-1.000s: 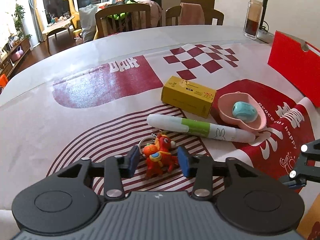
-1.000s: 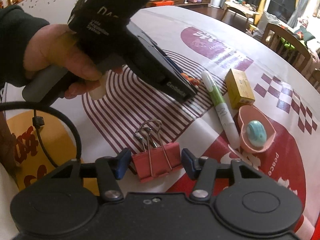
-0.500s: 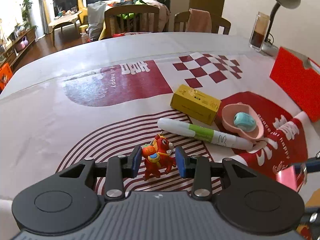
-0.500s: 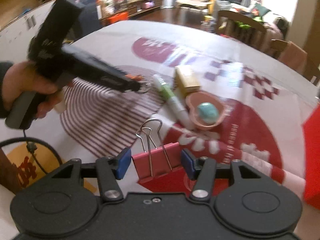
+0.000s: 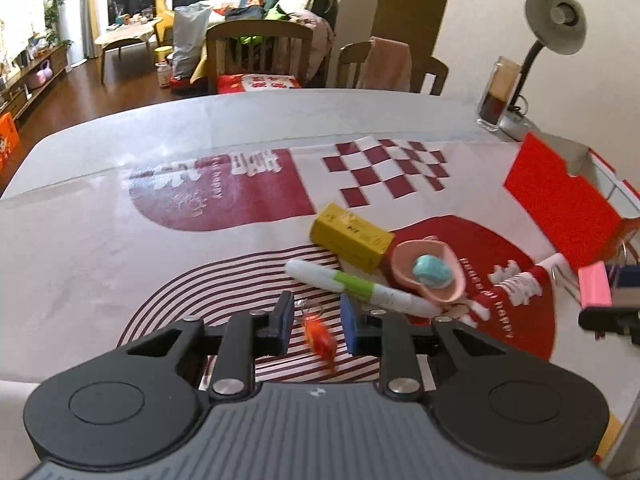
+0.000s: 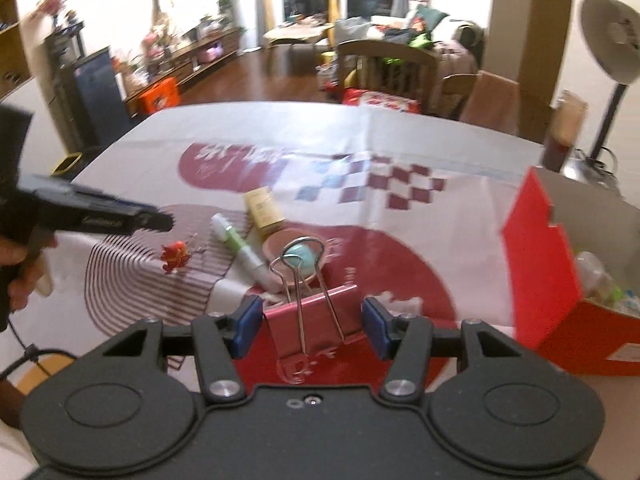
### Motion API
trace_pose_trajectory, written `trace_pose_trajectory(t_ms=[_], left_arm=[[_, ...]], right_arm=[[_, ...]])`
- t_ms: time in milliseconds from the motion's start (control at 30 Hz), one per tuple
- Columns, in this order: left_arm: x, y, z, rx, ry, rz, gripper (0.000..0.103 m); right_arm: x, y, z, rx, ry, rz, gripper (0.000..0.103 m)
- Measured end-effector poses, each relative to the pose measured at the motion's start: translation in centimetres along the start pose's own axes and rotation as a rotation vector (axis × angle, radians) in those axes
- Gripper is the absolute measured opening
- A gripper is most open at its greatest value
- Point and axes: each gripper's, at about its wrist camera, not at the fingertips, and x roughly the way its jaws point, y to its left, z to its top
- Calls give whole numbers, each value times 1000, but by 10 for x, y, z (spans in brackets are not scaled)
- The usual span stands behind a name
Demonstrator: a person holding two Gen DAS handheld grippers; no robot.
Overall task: Organize rigid objects
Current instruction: 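Grasp the orange horse keychain with left tool while right tool grasps the pink binder clip, then lift the horse keychain with left tool while right tool carries the binder clip to the box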
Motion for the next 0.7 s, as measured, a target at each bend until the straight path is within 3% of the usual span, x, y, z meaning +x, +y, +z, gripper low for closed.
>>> trace_pose_trajectory(t_ms=[300,567,600,667,700], left_arm=[[-7,-20,4,41,-10,-4,22],[15,-24,-10,45,54,-26,24],[18,-27,-12,49,57,-30,28],[24,-31,-15,50,64,-30,49],[27,-33,-16,44,62,-25,67]], right_arm=[[-22,-36,0,73,-37,-38,54],[-24,-51,-11,109,-23,-24,54],[-24,-51,-12,112,-21,-22,54],[-25,-52,-14,114,-20,-16,54],[-25,-53,-15,115,-19,-15,54]])
